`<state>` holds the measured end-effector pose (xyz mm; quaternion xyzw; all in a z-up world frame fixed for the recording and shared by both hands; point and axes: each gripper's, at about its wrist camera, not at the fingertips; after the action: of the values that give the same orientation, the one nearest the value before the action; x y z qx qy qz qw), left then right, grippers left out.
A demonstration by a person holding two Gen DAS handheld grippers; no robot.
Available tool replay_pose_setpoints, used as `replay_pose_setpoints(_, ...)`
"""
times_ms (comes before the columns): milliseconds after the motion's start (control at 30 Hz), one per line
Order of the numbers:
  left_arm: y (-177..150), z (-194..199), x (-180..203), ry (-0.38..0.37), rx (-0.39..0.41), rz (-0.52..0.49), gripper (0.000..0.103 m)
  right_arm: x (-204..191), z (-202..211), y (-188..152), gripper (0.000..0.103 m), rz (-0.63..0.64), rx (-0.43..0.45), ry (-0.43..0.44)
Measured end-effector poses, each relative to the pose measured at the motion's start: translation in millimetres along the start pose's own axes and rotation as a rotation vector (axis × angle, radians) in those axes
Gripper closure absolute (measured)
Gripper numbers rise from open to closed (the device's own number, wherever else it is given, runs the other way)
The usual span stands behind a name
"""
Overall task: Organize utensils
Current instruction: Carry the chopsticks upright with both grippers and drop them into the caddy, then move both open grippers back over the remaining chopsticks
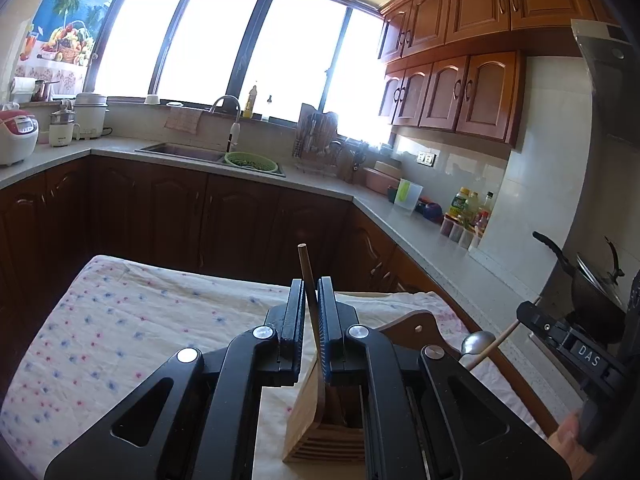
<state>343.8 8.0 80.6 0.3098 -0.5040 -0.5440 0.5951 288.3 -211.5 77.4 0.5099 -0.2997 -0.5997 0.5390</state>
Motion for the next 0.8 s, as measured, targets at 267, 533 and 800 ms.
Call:
replay_pose_setpoints(267, 0.9, -2.2, 0.7, -0.012, -0.045, 0.012, 0.092, 2.8, -2.2, 2.4, 0.092, -0.021, -0.022, 0.018)
replay_pose_setpoints(533, -3.4, 30.0, -11.0, 0.001, -0.039, 0.049, 0.04, 13.7, 28.2, 8.9, 0.019, -0.091, 0.041, 0.076)
replay_pose_setpoints(800, -25.2, 77.8, -31.8, 0.031, -0.068, 0.123, 0.027, 19.6, 79.3, 1.7, 0.007, -0.116, 0.096, 0.096)
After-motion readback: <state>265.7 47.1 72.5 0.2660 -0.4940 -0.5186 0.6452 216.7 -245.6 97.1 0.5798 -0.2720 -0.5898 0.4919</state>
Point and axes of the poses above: each gripper's, at about its wrist camera, not at the fingertips, and z roughly against the way its jaws point, x to its right, y to its top, and after that the axes turned 1 degree about x, right-handed
